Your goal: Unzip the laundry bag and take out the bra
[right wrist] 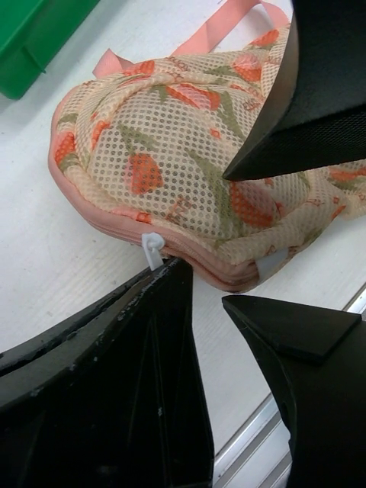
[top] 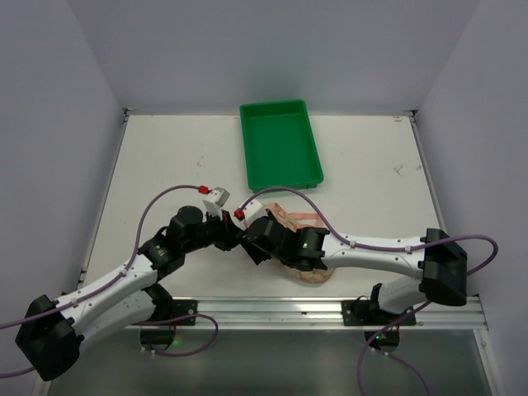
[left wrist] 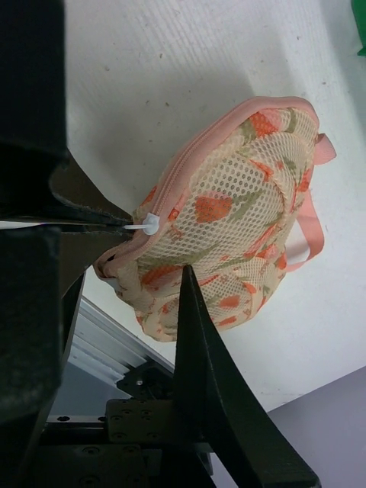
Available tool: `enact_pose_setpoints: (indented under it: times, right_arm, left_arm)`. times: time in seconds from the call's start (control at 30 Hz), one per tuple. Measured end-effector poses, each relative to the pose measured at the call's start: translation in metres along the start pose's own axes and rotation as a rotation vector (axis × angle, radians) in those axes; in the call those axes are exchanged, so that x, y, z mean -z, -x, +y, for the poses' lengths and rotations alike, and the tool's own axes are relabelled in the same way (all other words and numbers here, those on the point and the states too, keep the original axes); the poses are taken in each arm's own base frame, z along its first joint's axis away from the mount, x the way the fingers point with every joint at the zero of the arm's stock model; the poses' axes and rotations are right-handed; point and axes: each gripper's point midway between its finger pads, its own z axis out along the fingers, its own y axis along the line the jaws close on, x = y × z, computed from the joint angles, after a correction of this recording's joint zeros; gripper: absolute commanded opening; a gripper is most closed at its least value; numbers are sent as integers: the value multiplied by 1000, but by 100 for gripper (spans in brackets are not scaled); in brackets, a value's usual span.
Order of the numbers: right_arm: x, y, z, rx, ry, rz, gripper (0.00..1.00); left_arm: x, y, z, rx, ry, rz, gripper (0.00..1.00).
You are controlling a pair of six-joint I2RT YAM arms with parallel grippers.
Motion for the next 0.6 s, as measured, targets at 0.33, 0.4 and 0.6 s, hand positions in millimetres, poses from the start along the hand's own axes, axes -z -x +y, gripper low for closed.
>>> enact_pose_setpoints:
  times: [0.33,0.4,0.6]
  right_arm:
    - [3,15,-1,-18,-11,-58,50]
    - [3,15,-1,-16,-10,-61,46]
    - [3,16,1,-20,-7,-67,0]
  left_arm:
    - [3,8,-17,-5,-50,2,0]
    - [3,7,-17,-4,-51,7,0]
    - [5,10,-18,-4,-48,3,0]
